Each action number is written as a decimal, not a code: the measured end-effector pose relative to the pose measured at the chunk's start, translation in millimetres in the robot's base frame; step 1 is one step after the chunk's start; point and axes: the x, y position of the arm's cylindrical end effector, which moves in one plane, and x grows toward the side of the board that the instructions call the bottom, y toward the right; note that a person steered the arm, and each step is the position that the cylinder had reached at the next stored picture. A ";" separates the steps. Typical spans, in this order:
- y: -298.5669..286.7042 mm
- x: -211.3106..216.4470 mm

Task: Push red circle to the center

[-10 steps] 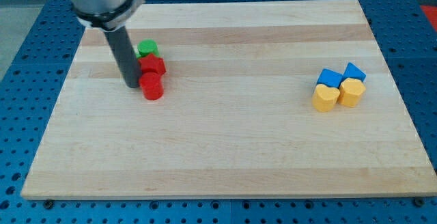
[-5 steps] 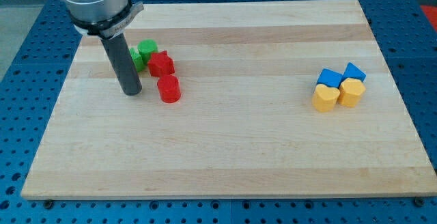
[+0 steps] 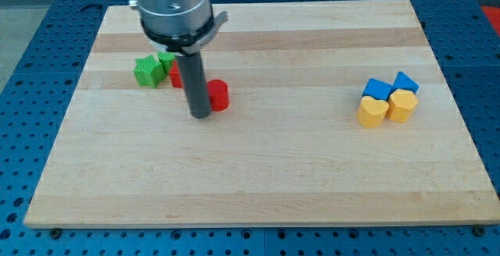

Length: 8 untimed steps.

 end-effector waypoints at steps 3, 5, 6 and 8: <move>-20.3 43.5; -11.4 -4.3; -2.1 -14.8; 38.6 -20.8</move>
